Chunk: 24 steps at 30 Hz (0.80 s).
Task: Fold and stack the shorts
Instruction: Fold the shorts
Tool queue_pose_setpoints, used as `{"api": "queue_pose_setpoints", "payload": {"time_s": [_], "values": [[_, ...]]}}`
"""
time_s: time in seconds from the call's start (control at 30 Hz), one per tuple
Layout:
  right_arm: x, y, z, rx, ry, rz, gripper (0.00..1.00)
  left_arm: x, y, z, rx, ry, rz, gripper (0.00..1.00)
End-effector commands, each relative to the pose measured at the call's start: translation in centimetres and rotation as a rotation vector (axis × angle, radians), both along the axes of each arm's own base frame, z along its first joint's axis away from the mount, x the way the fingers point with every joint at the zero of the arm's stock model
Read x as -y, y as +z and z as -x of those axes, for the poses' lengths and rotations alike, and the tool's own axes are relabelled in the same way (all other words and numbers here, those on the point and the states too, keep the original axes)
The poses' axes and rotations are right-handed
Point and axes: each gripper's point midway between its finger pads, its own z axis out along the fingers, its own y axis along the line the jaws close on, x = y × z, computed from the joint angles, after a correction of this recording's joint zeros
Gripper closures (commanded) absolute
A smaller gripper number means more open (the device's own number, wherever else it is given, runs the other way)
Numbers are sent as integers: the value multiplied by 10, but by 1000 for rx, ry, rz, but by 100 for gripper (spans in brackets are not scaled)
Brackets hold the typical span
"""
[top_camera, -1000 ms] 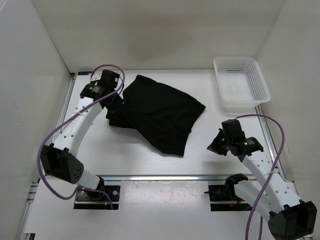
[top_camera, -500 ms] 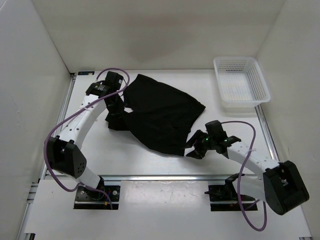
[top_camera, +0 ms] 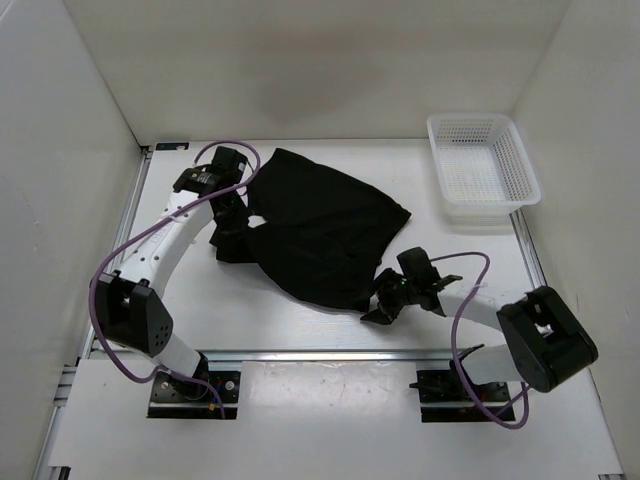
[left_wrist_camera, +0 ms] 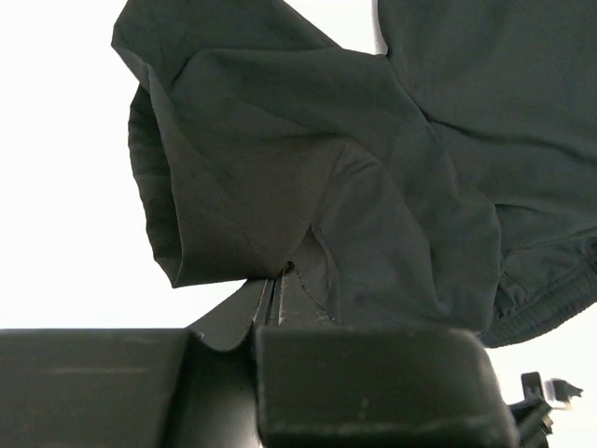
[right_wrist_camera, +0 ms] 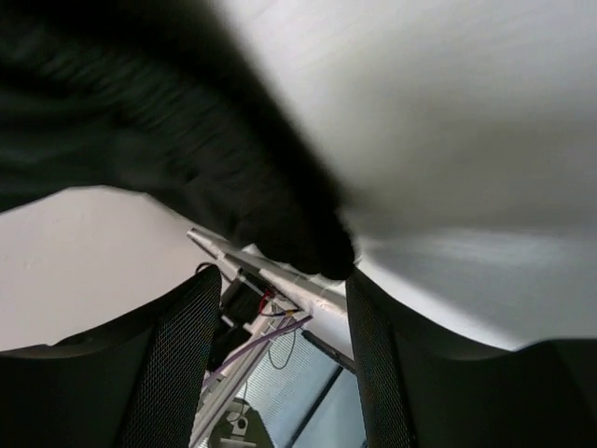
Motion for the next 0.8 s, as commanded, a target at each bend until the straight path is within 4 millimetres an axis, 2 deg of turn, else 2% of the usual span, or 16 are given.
{"api": "queue_pose_setpoints", "payload": {"time_s": [0.0,0.07,0.1,0.17,0.2,0.23,0.27,0.3,0.33,0.43,0.5,0.57,0.63,0.7,0.73,0.77], "values": [[-5,-6,-6,-25,-15,-1,39,-3,16,3,47,-1,9,90],[-4,-14,-6,-42,-21,19,40,-4,18,4,55,-1,12,90],[-5,-12,-8,-27,-13,16,42,-4,21,5,64,-1,15,90],[2,-20,-10,-32,-19,80,45,-5,18,7,53,-9,7,90],[5,-22,-11,-30,-20,110,53,-5,18,7,53,-9,7,90],[6,-15,-18,10,-20,129,60,-5,18,7,53,-9,7,90],[16,-18,-13,-9,-25,190,70,-6,21,8,58,-16,20,90],[24,-8,-29,72,-58,244,100,-4,21,8,50,-18,46,90],[37,-9,-24,72,-40,320,100,-5,24,9,61,-26,45,90],[48,19,-38,210,-26,385,100,-10,32,13,80,-26,45,90],[60,28,-35,242,-17,436,100,-13,38,17,95,-29,35,90],[74,27,-23,235,15,491,100,-18,38,24,81,-20,31,90],[85,37,-21,284,-6,530,100,-22,35,32,81,-16,23,90],[103,35,-6,289,10,584,100,-23,35,41,84,-8,38,90],[108,37,-3,291,5,596,100,-24,30,45,65,1,38,90],[113,42,0,313,6,603,100,-23,33,49,77,-5,54,90]]}}
